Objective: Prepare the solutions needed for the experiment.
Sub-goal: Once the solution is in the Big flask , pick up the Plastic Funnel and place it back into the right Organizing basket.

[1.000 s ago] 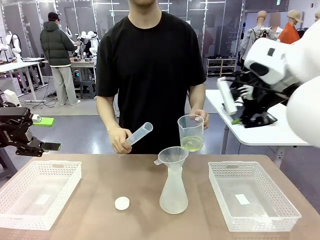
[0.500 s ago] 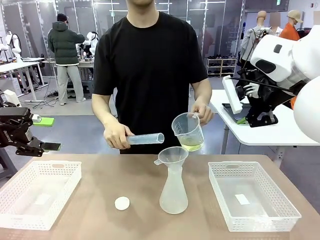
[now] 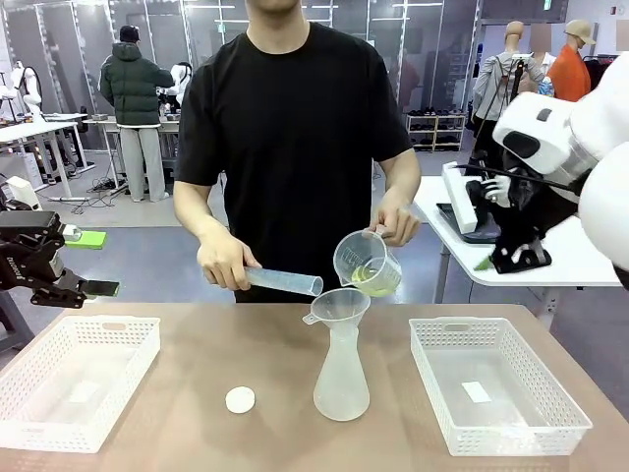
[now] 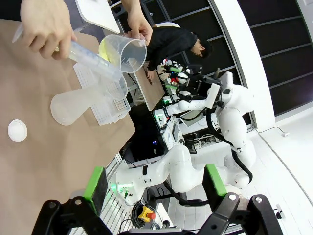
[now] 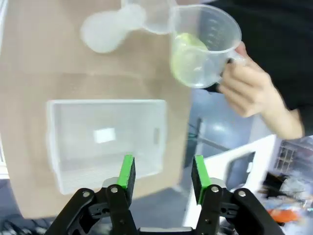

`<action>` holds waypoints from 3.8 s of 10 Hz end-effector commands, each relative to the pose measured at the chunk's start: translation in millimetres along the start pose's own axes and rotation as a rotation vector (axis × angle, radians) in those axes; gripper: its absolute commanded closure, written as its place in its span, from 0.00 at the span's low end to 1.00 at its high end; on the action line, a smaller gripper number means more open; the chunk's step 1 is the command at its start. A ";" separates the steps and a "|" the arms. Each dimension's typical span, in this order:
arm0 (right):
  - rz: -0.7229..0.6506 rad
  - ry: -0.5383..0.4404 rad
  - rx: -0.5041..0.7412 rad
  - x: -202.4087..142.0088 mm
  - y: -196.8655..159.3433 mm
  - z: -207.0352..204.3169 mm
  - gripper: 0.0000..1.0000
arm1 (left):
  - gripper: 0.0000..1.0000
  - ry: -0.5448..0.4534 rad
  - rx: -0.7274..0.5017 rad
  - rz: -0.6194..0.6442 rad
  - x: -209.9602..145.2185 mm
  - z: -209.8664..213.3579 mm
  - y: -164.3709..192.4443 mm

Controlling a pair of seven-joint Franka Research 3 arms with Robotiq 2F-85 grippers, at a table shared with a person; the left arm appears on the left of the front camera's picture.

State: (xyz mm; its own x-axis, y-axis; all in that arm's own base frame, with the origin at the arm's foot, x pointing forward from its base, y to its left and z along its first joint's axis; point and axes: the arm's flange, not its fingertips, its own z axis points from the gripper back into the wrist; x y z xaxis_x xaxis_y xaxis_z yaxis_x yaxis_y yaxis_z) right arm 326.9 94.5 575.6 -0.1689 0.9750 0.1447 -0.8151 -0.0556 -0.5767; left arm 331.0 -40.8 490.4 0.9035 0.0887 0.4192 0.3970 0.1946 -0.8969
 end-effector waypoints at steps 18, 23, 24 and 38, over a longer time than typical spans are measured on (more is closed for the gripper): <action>-1.595 -0.453 0.947 -78.1 6.4 -75.8 0.41 | 0.00 -0.012 -0.026 -0.012 2.5 -2.3 -2.2; -1.816 -0.817 1.019 -107.4 37.1 -101.0 0.41 | 0.00 -0.012 -0.026 -0.012 2.5 -2.3 -2.2; -1.822 -0.830 1.055 -110.0 38.8 -101.6 0.41 | 0.00 -0.012 -0.026 -0.012 2.5 -2.3 -2.2; -1.847 -0.827 1.091 -113.9 42.7 -102.7 0.41 | 0.00 -0.012 -0.026 -0.012 2.5 -2.3 -2.2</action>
State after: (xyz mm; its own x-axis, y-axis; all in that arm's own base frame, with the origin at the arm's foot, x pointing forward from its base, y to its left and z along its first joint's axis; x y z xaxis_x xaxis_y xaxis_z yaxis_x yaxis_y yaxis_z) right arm 369.6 3.3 449.3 0.9739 -0.1617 0.1591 -0.1350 0.1505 0.9794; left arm 331.0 -40.9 490.4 0.9035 0.0885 0.4193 0.3970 0.1956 -0.8967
